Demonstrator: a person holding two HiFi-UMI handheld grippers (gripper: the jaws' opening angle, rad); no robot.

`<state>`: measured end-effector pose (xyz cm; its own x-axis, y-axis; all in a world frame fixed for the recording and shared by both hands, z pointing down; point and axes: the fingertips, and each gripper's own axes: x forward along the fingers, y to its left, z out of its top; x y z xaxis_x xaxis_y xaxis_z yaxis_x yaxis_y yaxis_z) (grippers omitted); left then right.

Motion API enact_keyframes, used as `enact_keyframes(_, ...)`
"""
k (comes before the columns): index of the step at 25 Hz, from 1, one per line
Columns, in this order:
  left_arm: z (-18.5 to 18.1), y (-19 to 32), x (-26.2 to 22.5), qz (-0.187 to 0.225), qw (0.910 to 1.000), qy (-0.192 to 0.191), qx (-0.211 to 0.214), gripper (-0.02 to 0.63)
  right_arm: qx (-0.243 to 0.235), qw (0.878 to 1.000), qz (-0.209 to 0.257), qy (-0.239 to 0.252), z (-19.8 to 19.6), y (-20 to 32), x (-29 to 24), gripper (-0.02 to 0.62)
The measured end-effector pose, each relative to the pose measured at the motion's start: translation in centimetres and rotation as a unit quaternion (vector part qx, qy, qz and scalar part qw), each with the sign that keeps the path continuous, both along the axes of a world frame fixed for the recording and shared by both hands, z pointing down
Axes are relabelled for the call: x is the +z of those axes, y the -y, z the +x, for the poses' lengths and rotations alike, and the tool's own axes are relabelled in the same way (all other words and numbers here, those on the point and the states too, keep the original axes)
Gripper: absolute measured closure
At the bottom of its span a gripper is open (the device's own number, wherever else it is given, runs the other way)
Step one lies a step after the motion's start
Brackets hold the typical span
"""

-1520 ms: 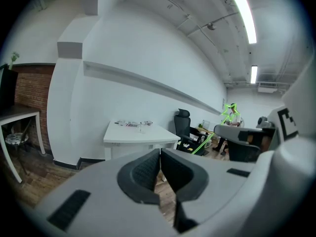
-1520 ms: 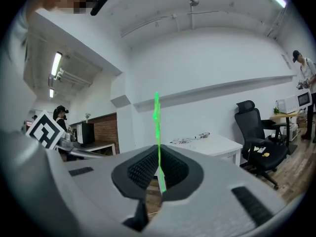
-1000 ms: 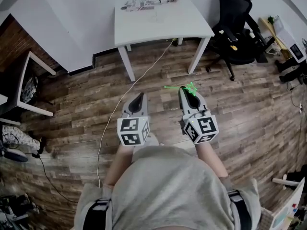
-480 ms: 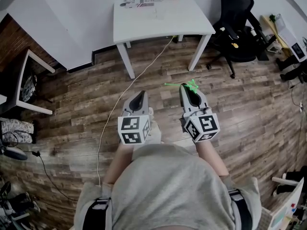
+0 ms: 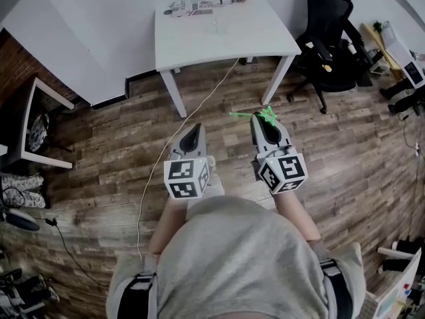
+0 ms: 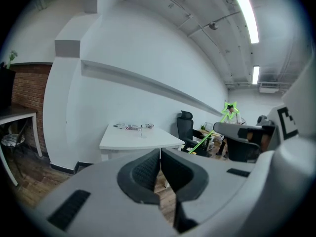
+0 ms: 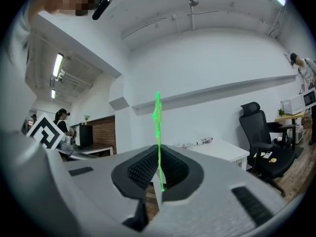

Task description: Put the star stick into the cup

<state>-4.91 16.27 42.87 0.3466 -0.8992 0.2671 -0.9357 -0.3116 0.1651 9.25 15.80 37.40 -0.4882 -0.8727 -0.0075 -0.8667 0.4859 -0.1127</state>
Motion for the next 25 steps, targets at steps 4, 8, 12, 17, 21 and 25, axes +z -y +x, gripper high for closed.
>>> enact_keyframes(4, -0.7, 4.0, 0.0, 0.000, 1.0000, -0.003, 0.003, 0.597, 0.005, 1.000, 0.005, -0.001, -0.6, 3.9, -0.7, 0.586)
enact_keyframes(8, -1.3, 8.1, -0.3, 0.001, 0.9999, -0.007, 0.011, 0.598, 0.010, 1.000, 0.011, -0.002, -1.1, 7.8, -1.5, 0.588)
enact_keyframes(12, -1.7, 11.9, -1.0, 0.004, 0.9998, -0.008, 0.016, 0.598, 0.021, 1.000, 0.011, 0.003, -1.0, 11.5, -2.1, 0.586)
enact_keyframes(17, -2.3, 16.6, -1.2, 0.002, 0.9997, -0.008, 0.023, 0.597, 0.030, 0.999, 0.010, 0.007, -1.6, 15.9, -2.3, 0.586)
enact_keyframes(21, -2.7, 20.4, -1.1, 0.000, 0.9995, -0.005, 0.031, 0.597, 0.036, 0.999, 0.008, 0.010, -2.0, 19.7, -2.1, 0.588)
enact_keyframes(25, -3.0, 24.0, -0.9, -0.003, 0.9993, -0.003, 0.036, 0.597, 0.042, 0.999, 0.005, 0.012, -2.2, 23.2, -1.8, 0.588)
